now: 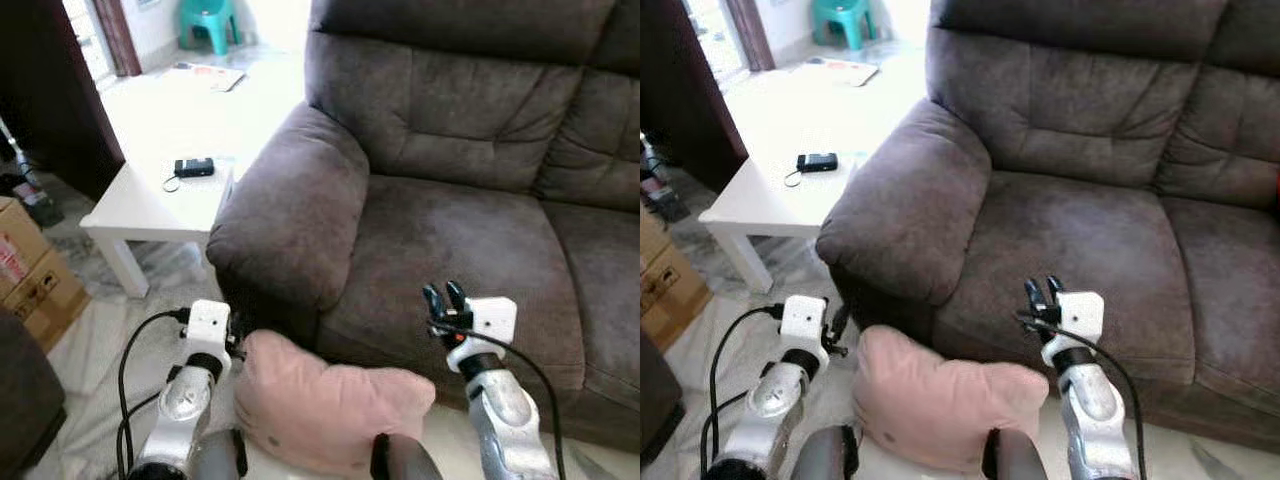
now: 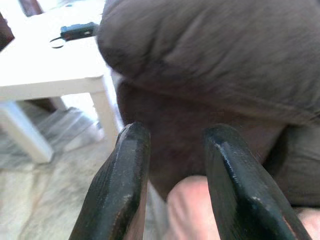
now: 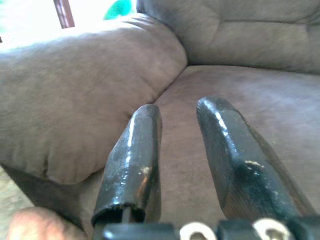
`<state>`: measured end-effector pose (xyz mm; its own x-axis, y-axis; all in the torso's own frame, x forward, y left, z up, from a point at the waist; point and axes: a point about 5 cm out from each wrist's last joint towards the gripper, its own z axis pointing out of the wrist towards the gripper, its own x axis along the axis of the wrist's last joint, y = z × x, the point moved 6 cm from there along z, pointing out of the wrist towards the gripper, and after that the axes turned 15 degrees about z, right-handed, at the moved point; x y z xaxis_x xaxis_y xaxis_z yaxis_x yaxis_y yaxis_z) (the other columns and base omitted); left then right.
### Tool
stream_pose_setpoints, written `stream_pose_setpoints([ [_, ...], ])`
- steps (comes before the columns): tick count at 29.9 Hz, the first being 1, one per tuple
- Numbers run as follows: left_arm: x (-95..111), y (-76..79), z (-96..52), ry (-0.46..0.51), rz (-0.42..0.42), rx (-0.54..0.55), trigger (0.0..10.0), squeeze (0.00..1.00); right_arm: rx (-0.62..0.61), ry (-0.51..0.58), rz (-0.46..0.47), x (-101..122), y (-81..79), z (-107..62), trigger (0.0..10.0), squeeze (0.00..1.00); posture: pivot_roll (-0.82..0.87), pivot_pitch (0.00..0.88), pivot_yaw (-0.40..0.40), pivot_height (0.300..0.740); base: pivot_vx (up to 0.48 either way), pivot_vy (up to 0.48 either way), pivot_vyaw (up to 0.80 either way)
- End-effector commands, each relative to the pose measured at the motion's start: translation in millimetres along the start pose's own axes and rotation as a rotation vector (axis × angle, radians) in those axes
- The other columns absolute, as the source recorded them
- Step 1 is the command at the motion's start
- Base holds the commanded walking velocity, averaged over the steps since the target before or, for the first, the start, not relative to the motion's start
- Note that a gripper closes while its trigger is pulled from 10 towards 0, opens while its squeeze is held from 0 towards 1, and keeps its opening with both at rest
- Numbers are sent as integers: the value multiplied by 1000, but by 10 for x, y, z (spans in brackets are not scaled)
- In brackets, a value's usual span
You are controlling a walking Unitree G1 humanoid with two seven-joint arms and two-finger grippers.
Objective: Move the pillow to the sofa from floor
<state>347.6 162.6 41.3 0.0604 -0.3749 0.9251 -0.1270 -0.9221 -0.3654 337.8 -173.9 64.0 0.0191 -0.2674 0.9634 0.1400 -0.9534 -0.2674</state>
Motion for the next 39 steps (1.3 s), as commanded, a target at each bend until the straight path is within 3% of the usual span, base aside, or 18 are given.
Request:
stream_pose_setpoints([
  [1, 7, 14, -1, 4, -1, -6, 10000, 0, -12, -2, 0, 10, 45, -17, 10000, 0, -1, 0, -35, 570, 0, 0, 0],
  [18, 20, 8, -4, 12, -1, -4, 10000, 0, -16, 3, 9, 12, 46, -21, 10000, 0, -1, 0, -34, 570, 0, 0, 0],
  [39, 48, 45, -3, 28, 7, -25, 10000, 0, -17, -1, 8, 3, 53, -27, 10000, 0, 0, 0, -35, 570, 218, 0, 0],
])
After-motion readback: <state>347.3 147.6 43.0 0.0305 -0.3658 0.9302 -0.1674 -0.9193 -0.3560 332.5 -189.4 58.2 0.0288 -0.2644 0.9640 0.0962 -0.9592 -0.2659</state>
